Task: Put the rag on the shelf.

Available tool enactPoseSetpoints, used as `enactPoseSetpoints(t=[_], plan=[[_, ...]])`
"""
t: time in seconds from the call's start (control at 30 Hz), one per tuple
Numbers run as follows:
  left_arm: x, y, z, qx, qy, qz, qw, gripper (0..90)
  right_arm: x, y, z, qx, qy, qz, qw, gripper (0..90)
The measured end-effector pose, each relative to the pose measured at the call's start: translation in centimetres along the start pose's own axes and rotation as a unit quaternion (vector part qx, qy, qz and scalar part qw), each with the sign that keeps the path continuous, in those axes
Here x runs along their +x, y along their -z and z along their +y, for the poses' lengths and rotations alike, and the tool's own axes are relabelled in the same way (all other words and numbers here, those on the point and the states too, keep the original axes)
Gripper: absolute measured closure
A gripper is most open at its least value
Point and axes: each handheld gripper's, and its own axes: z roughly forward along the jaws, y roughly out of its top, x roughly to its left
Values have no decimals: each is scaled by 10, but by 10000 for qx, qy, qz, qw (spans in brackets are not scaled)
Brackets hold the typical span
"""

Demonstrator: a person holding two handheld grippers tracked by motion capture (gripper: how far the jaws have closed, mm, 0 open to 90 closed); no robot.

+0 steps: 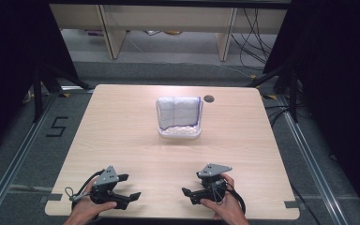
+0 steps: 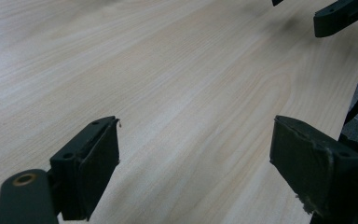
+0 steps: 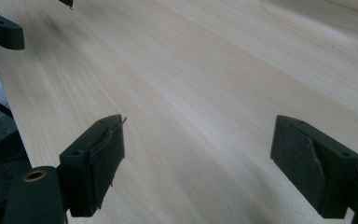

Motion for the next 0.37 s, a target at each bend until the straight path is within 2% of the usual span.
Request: enactPoseSetpoints(t=[0.23, 0.27, 0.3, 0.37], plan=[[2, 1, 0, 61, -52, 80, 9999, 151, 0, 0, 0, 16, -35, -33, 10000, 185], [1, -1, -1, -54, 20, 52, 10000, 150, 1, 1, 0, 23, -67, -45, 10000, 185], [3, 0, 0, 54, -33, 41, 10000, 151, 1, 1, 0, 34, -104, -52, 9999, 185], [3, 0, -1, 81, -11, 70, 9999, 151, 0, 1, 0, 27, -90, -86, 9999, 185]])
